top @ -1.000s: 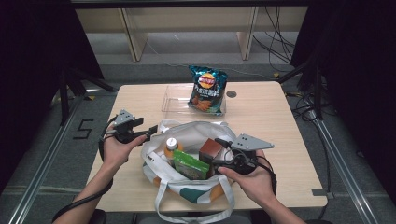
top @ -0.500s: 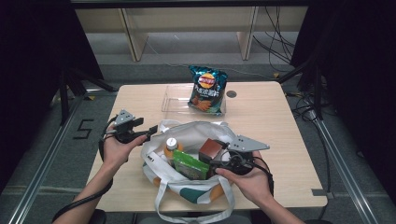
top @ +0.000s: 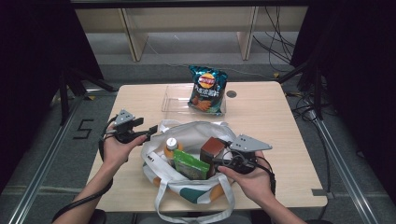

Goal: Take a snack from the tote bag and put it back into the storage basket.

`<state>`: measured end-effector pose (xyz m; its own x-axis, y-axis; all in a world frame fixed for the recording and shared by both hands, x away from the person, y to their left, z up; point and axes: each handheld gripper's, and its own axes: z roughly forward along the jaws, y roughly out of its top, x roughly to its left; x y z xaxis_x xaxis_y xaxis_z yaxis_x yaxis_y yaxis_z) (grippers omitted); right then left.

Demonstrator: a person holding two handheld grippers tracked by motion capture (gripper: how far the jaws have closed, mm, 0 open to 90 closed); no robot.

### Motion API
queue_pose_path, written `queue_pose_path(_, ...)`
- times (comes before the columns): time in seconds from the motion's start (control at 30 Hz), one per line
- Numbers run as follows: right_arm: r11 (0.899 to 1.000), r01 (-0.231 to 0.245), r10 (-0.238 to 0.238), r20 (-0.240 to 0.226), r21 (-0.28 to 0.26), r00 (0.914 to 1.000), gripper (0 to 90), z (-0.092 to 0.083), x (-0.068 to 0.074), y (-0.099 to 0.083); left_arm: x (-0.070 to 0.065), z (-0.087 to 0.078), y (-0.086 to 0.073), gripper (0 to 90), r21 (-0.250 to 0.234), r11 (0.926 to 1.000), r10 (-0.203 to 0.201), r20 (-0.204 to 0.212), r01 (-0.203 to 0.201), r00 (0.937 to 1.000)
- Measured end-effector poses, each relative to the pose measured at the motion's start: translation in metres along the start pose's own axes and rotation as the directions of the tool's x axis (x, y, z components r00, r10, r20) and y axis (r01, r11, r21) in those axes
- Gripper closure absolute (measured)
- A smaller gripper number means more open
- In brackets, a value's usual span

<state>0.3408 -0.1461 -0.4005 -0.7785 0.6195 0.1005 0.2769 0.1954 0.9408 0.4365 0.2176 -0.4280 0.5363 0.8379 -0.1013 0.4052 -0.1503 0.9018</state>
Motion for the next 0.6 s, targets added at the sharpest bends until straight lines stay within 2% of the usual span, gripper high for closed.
queue_pose_path(0.07, 1.000, 0.006, -0.006, 0.009, -0.006, 0.9999, 39.3, -0.002, 0.000, 0.002, 0.000, 0.000, 0.000, 28.0, 0.000, 1.0000, 0.000, 0.000, 0.000, 1.0000)
queue_pose_path(0.1, 1.000, -0.012, 0.012, 0.015, -0.006, 0.9998, 39.3, -0.003, 0.001, 0.003, 0.000, 0.000, 0.000, 28.0, -0.001, 1.0000, -0.001, 0.000, 0.001, 1.0000)
queue_pose_path(0.13, 1.000, 0.006, -0.006, 0.010, -0.013, 0.9999, 39.4, -0.004, -0.001, 0.006, 0.000, 0.000, 0.000, 28.0, -0.001, 1.0000, 0.000, -0.001, 0.000, 1.0000)
queue_pose_path(0.17, 1.000, 0.005, -0.005, 0.013, -0.015, 0.9999, 39.4, -0.005, -0.002, 0.007, 0.000, 0.000, 0.000, 28.0, -0.001, 1.0000, -0.001, 0.000, 0.001, 1.0000)
queue_pose_path(0.27, 0.999, -0.017, 0.018, 0.016, -0.034, 0.9997, 39.4, -0.007, -0.002, 0.011, 0.000, 0.000, 0.000, 28.0, -0.002, 1.0000, -0.002, 0.003, 0.002, 1.0000)
queue_pose_path(0.3, 0.999, -0.002, 0.002, 0.020, -0.034, 0.9998, 39.4, -0.008, -0.003, 0.013, 0.000, 0.000, 0.000, 28.0, -0.003, 1.0000, -0.003, 0.004, 0.003, 1.0000)
queue_pose_path(0.4, 0.999, -0.033, 0.034, 0.027, -0.032, 0.9990, 39.4, -0.011, -0.004, 0.016, 0.000, 0.000, 0.001, 28.0, -0.002, 1.0000, -0.002, -0.002, 0.002, 1.0000)
queue_pose_path(0.43, 0.998, -0.024, 0.025, 0.021, -0.050, 0.9995, 39.4, -0.010, -0.006, 0.018, 0.000, 0.000, 0.001, 28.0, -0.002, 1.0000, -0.002, -0.002, 0.002, 1.0000)
queue_pose_path(0.47, 0.998, -0.039, 0.040, 0.028, -0.045, 0.9988, 39.4, -0.012, -0.006, 0.020, 0.000, 0.000, 0.001, 28.1, -0.002, 1.0000, -0.002, -0.002, 0.002, 1.0000)
queue_pose_path(0.53, 0.998, -0.020, 0.022, 0.032, -0.062, 0.9993, 39.4, -0.013, -0.008, 0.023, 0.000, 0.000, 0.001, 28.1, -0.002, 1.0000, -0.004, -0.003, 0.004, 1.0000)
queue_pose_path(0.6, 0.996, -0.045, 0.046, 0.018, -0.078, 0.9988, 39.4, -0.014, -0.009, 0.025, 0.000, -0.001, 0.001, 28.1, -0.004, 1.0000, -0.007, -0.003, 0.007, 1.0000)
